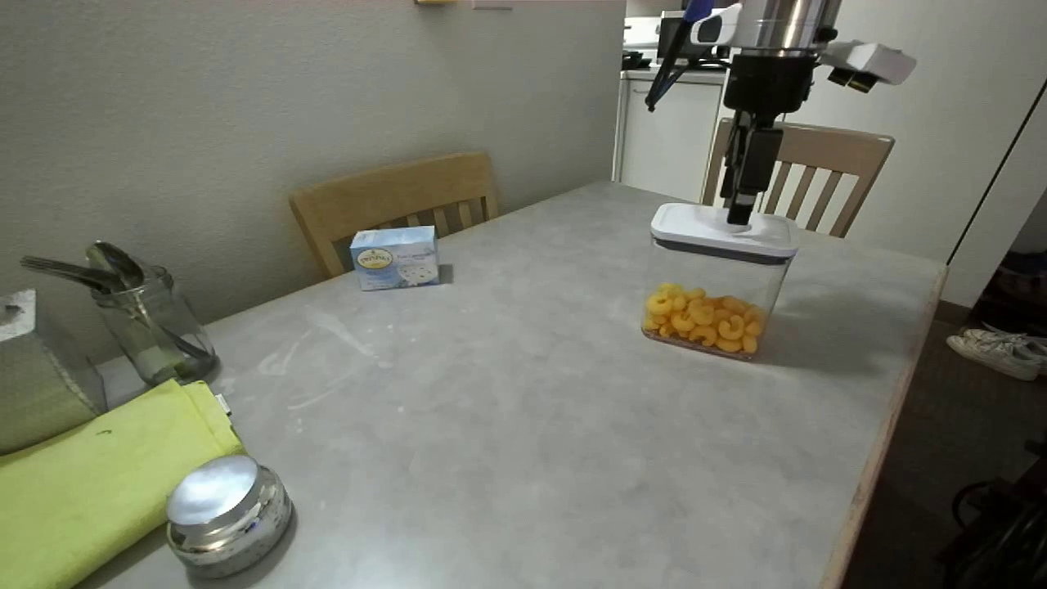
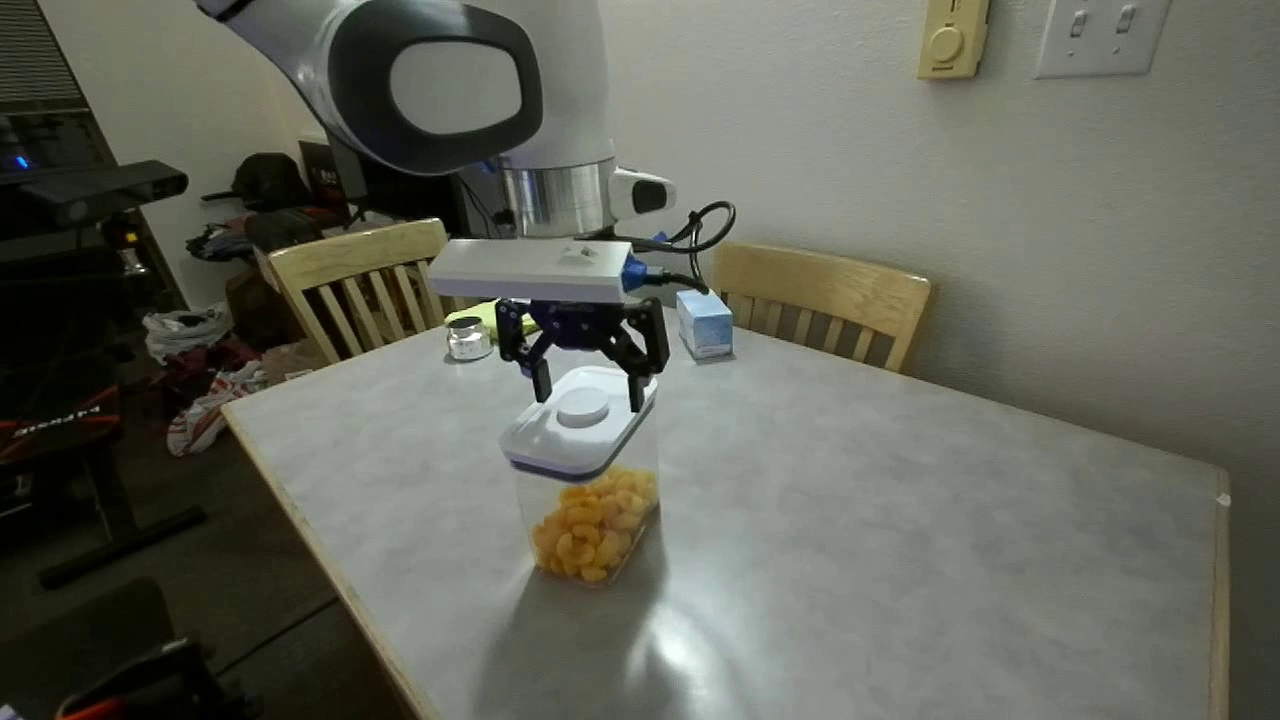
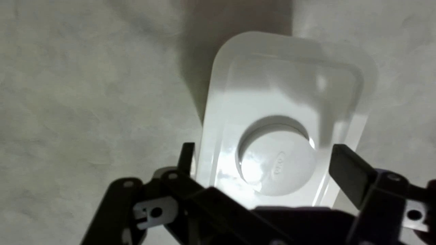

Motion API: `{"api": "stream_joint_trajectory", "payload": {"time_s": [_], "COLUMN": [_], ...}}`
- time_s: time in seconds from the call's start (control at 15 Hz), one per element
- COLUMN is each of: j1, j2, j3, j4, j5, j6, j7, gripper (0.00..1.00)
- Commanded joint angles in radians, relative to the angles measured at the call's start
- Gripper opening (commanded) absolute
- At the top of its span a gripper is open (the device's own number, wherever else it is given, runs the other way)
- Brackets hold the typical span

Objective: Press down on the lid and open the food container

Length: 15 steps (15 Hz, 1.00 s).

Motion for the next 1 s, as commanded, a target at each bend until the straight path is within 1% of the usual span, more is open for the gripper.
{"api": "stream_joint_trajectory", "payload": {"time_s": [0.0,0.2,0.4,0.47,0.6,0.67,0.73,0.93], "j1": [0.007,0.01,0.01,0.01,0.011,0.011,0.011,0.01], "j2": [0.015,0.027,0.033,0.032,0.033,0.033,0.033,0.036], "j3": [0.001,0.003,0.003,0.003,0.003,0.003,0.003,0.003], "j4": [-0.014,-0.004,0.004,0.008,0.014,0.017,0.02,0.024], "j5": [-0.052,-0.074,-0.087,-0.091,-0.094,-0.095,-0.094,-0.093], "j6": [0.037,0.033,0.029,0.028,0.027,0.024,0.024,0.021], "j7": [0.039,0.053,0.059,0.061,0.063,0.064,0.064,0.063], "gripper": [1.0,1.0,0.66,0.58,0.44,0.4,0.38,0.56]}}
